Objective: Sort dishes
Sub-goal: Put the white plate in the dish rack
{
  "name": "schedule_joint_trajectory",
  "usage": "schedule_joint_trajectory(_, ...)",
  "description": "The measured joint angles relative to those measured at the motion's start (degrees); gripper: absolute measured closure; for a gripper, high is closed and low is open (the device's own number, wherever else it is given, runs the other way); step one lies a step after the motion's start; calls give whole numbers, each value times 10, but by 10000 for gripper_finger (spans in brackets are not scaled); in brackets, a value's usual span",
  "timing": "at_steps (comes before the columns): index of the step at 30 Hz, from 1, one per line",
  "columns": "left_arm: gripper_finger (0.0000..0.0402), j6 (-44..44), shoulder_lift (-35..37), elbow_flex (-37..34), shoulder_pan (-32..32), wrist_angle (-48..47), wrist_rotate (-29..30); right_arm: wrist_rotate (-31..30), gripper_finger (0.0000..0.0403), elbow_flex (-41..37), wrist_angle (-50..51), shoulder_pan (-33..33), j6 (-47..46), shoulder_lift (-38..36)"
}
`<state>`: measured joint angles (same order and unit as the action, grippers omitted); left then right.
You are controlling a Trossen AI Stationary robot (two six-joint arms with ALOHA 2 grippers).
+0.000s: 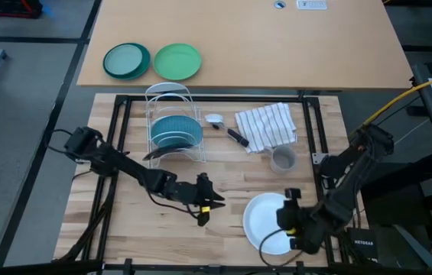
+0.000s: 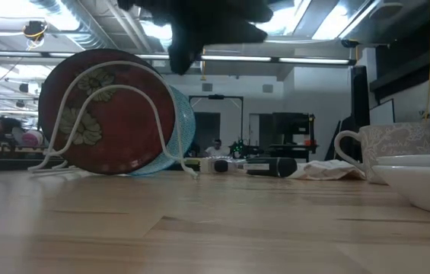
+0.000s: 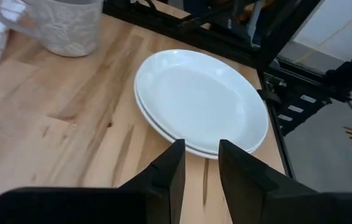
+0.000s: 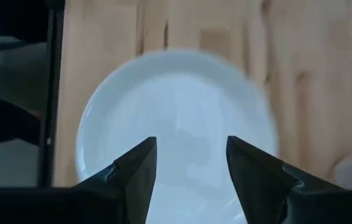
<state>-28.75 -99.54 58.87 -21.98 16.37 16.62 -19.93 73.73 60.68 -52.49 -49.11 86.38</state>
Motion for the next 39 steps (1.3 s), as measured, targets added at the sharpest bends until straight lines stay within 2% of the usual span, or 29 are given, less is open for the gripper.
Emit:
schedule_joint_trajectory(3,315,0,-22,0,0,30,0,19,205,-23,-5,-38,-77,12)
schedule_joint_trajectory(6,315,-2,-37,0,0,48,-1,62,205,-33,-2,-66,-95,31)
schedule_joint_trajectory(11,315,-10,-50,0,0,57,-1,109,205,-34,-9,-96,-81,71)
schedule_joint_trajectory(16,315,2,-51,0,0,55,-1,179,205,-34,-57,-111,-7,117)
schedule_joint_trajectory(25,315,2,-51,0,0,52,-1,176,205,-34,-79,-107,72,194)
schedule_joint_trajectory(32,315,2,-51,0,0,52,-1,177,209,-30,-60,-84,94,237)
schedule_joint_trajectory(35,315,2,-51,0,0,52,-1,178,235,-30,-59,-72,108,237)
schedule_joint_trajectory(39,315,2,-51,0,0,52,-1,156,300,-25,-63,-56,141,238)
